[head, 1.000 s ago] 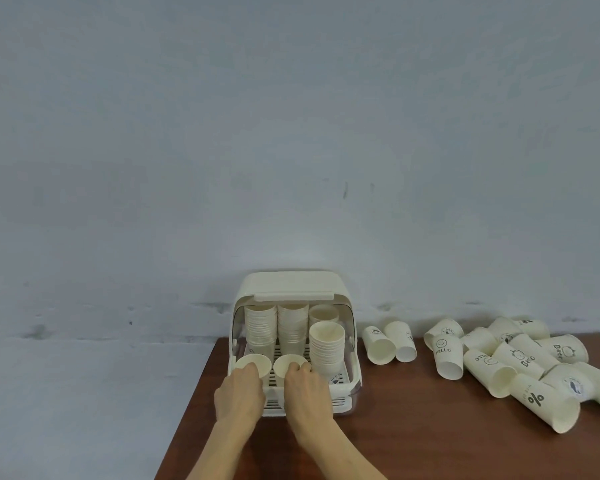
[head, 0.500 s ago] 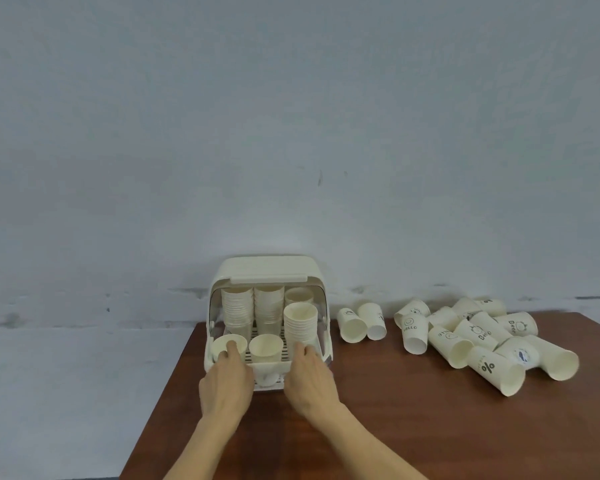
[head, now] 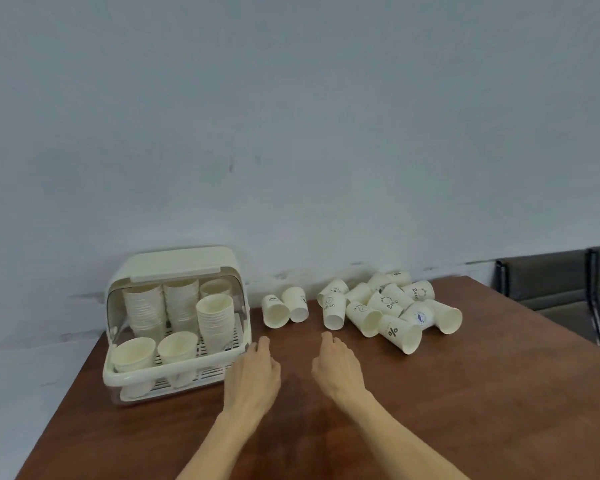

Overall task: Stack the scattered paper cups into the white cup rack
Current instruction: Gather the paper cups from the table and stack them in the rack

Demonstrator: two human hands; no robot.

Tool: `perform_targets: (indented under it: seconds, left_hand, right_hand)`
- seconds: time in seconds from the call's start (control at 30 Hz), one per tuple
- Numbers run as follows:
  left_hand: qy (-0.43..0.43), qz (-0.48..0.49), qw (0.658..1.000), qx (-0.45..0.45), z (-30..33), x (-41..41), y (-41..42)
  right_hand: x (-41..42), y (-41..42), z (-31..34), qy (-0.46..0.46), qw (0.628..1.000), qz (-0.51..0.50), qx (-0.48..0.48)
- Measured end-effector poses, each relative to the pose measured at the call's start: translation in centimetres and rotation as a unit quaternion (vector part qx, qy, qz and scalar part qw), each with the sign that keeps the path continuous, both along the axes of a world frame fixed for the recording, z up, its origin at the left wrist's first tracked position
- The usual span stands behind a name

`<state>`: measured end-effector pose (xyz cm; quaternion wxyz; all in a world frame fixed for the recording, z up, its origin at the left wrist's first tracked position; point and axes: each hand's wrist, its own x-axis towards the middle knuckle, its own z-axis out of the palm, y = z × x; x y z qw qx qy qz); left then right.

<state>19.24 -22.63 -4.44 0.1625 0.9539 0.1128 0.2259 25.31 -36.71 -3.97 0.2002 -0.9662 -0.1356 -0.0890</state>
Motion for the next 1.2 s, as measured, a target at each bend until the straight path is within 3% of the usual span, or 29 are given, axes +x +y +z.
perform_targets:
  seconds: [0.23,0.43,0.67,0.9,1.2]
  left_hand:
    - [0.034,-0.066,0.997,0.023,0.7,2.1,-5.3]
    - [0.045,-0.097,0.993,0.042,1.7,4.1,-8.2]
    - [0.059,-0.128,0.987,0.077,2.0,6.5,-10.6]
    - [0.096,-0.149,0.980,0.094,1.2,8.2,-11.6]
    - [0.148,-0.166,0.964,0.149,0.0,11.4,-12.1]
  right_hand:
    - [2.0,-5.5,-0.3,0.049,0.991,-0.105,0.066]
    - [3.9,-8.4,-0.4,0.082,0.956,-0.220,0.177]
    - [6.3,-9.9,-1.1,0.106,0.918,-0.298,0.240]
    - [8.5,-10.3,-2.8,0.183,0.913,-0.284,0.228]
    - [10.2,-10.3,-4.9,0.160,0.930,-0.281,0.175]
